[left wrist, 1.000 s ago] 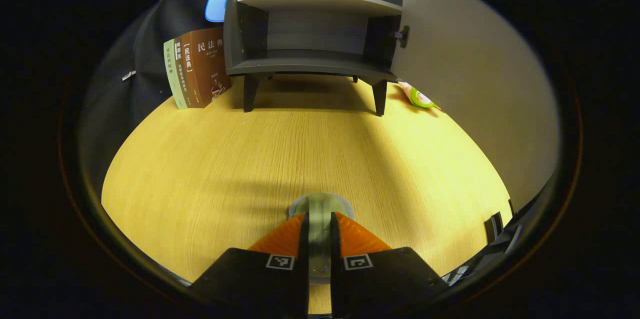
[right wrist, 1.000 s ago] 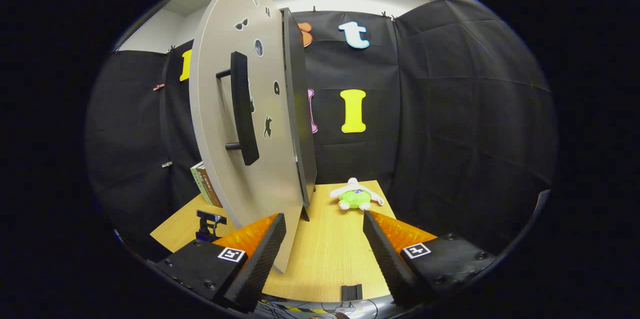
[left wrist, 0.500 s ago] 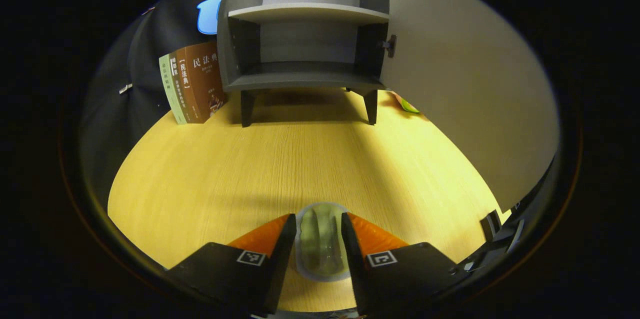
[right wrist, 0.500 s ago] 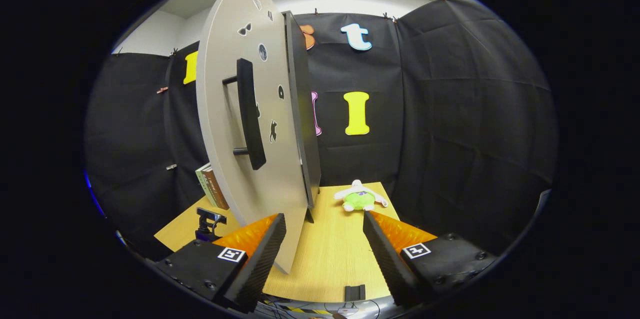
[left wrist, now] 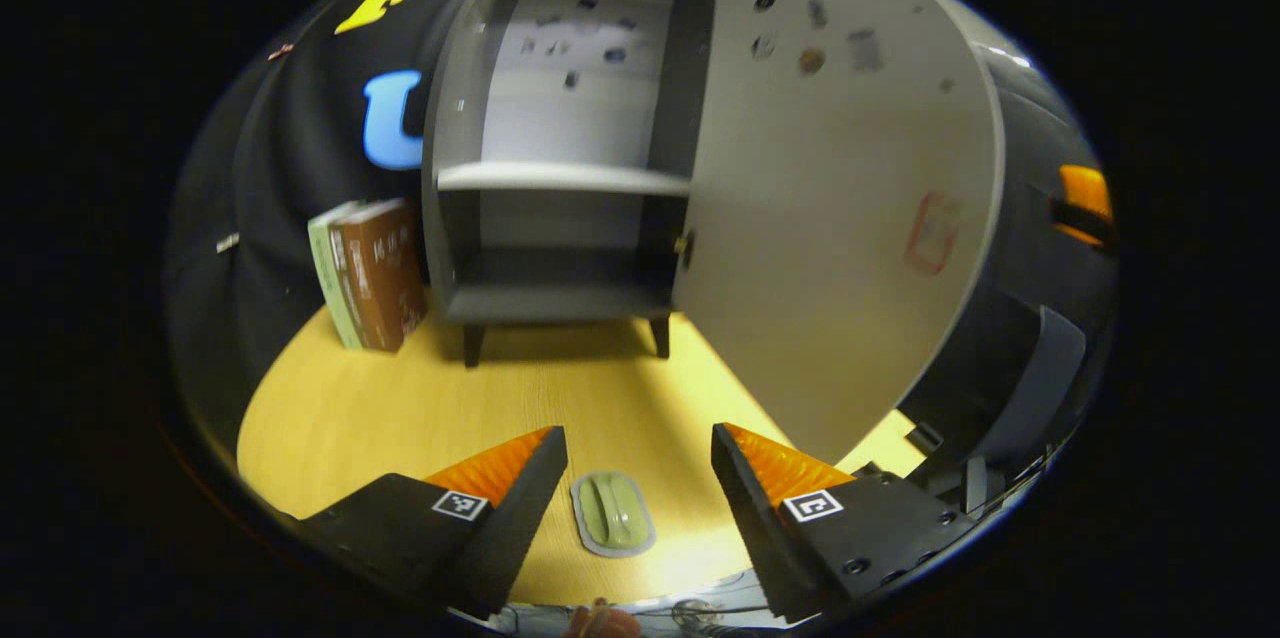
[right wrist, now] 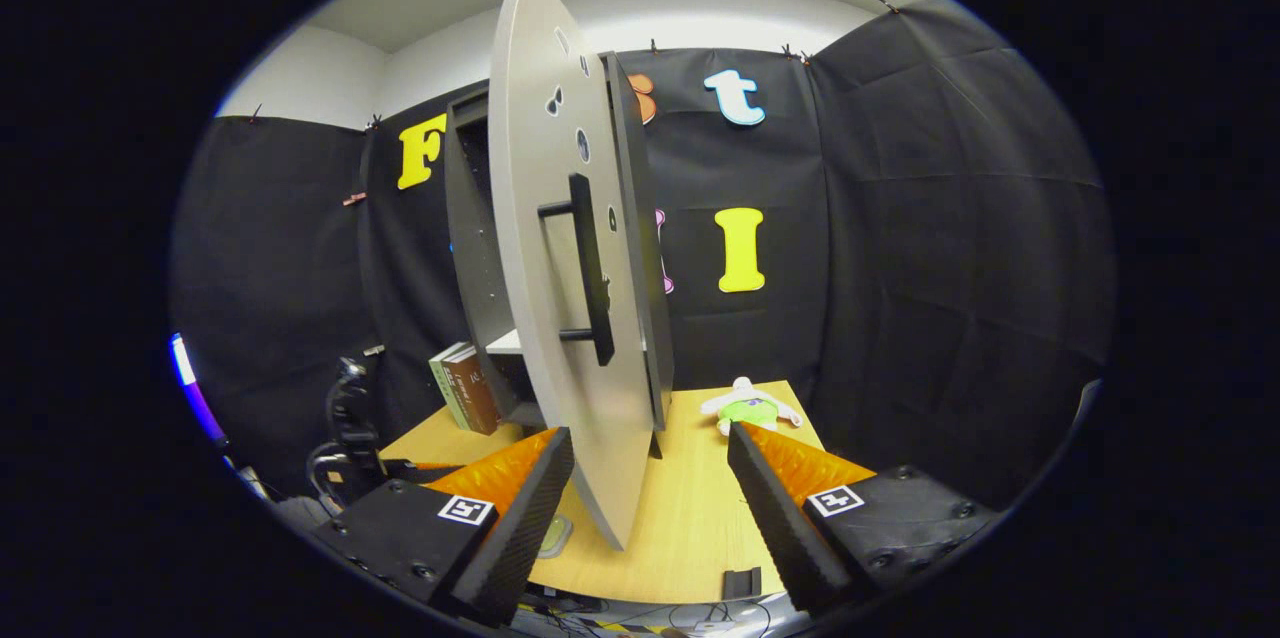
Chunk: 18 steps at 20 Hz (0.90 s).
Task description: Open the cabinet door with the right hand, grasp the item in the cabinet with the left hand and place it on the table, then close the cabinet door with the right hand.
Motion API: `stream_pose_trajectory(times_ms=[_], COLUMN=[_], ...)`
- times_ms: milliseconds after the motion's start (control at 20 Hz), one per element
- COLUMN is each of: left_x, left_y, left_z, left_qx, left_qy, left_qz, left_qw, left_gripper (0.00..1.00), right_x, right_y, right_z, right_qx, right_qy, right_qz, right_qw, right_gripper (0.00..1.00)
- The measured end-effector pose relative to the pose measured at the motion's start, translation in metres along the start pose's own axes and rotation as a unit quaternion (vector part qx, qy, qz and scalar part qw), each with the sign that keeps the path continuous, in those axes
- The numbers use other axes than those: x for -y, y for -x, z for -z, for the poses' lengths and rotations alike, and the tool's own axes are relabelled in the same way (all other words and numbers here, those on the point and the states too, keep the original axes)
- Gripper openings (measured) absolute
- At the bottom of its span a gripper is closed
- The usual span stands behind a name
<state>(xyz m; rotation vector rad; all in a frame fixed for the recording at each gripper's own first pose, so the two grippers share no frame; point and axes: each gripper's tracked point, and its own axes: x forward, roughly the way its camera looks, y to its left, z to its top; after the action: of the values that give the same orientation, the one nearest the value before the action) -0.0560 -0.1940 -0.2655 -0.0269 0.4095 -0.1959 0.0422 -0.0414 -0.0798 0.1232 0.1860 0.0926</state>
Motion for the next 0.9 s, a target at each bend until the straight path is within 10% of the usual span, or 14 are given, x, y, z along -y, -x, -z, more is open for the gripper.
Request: stream_pose_trajectory(times_ms=[350,900], left_x=[0.003,-0.011], left_y=[0.099,0.104], left_z=[-0.122,-0.202], left_qx=[0.133,0.191], left_qy=[-0.006,-0.004], left_qz=[0.028,-0.022], left_qw=[0.991,0.981], left_gripper=[0.95,0.94], right_x=[-0.006,-0.026], right_y=[-0.004,-0.033], right_z=[-0.014,-0.040], right_qx=[0.033,0.083], right_qy=[0.023,0.018], right_qz=[-0.021,-0.111], right_qw=[0.999,0.990], right_gripper=[0.98,0.98])
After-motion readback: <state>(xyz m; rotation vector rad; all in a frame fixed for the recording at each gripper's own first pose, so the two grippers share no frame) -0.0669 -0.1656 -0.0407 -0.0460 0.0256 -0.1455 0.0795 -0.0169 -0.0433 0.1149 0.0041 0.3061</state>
